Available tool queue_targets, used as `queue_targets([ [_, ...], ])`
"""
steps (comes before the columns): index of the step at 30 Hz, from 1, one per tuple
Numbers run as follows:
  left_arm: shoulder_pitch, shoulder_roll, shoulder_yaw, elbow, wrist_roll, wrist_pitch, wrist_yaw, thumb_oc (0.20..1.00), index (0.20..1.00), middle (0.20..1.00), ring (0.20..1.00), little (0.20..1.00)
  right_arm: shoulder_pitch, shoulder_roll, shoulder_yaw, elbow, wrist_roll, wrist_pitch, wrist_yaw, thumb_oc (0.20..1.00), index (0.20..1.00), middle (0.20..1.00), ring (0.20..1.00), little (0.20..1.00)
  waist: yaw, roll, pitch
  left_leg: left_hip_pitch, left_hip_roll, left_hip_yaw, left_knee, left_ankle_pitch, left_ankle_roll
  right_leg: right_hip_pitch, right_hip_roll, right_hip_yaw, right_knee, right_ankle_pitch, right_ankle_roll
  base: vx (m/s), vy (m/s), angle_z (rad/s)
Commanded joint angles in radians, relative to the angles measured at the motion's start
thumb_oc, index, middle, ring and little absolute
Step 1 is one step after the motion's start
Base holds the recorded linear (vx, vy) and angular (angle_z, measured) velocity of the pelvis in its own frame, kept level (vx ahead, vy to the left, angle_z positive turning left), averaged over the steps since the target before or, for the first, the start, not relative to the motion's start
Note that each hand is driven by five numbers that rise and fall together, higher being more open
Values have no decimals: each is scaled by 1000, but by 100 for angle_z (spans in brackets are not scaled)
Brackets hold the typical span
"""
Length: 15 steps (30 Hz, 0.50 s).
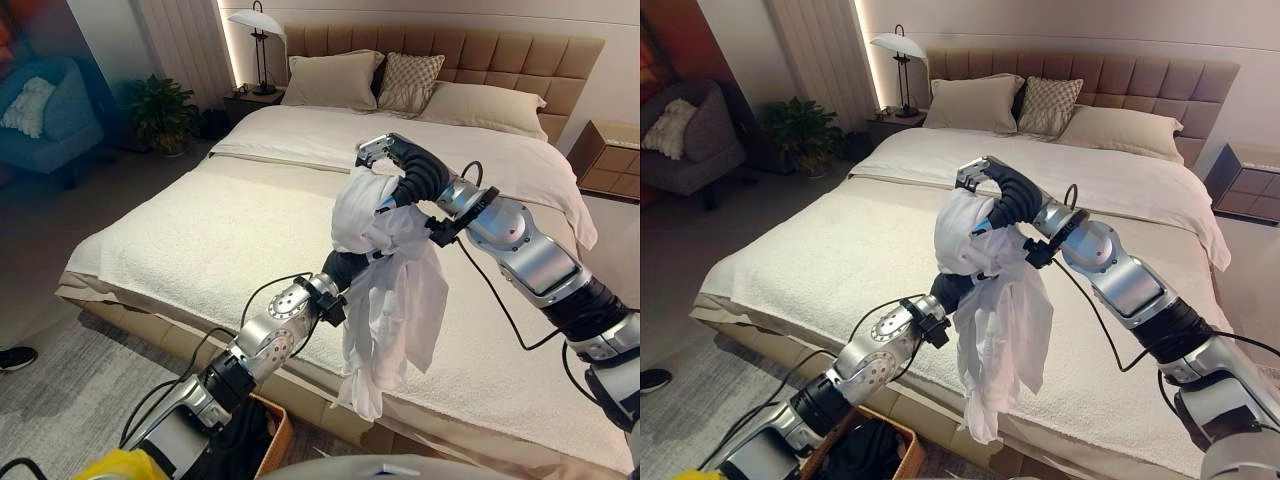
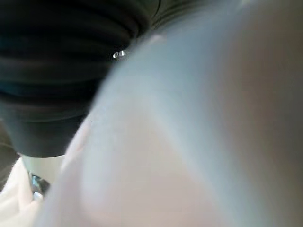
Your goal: Pick up clothes into the bucket
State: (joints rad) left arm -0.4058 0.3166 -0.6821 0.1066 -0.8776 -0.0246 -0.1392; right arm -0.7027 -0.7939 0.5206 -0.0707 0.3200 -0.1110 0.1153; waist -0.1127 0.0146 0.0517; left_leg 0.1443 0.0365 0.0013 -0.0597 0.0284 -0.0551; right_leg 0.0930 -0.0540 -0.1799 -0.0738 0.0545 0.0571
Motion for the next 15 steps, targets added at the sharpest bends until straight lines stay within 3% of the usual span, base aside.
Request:
queue_targets([
  [1,-10,-1,52,29,2,-34,-19,200,200,200,200,200,-27,23,-110,6,-7,-51,-29,1000,1000,1000,1000,1000,24,-74,-19,-51,-16,-22,87,-87,-2,16,-85,53,80,-89,79,0,0,0],
  [15,198,130,223,-84,60,-42,-46,200,200,200,200,200,212,-37,-310,136,-133,-24,-55,1000,1000,1000,1000,1000,47,-78,-5,-62,-19,-34,93,-90,-2,17,-86,43,79,-92,80,0,0,0],
])
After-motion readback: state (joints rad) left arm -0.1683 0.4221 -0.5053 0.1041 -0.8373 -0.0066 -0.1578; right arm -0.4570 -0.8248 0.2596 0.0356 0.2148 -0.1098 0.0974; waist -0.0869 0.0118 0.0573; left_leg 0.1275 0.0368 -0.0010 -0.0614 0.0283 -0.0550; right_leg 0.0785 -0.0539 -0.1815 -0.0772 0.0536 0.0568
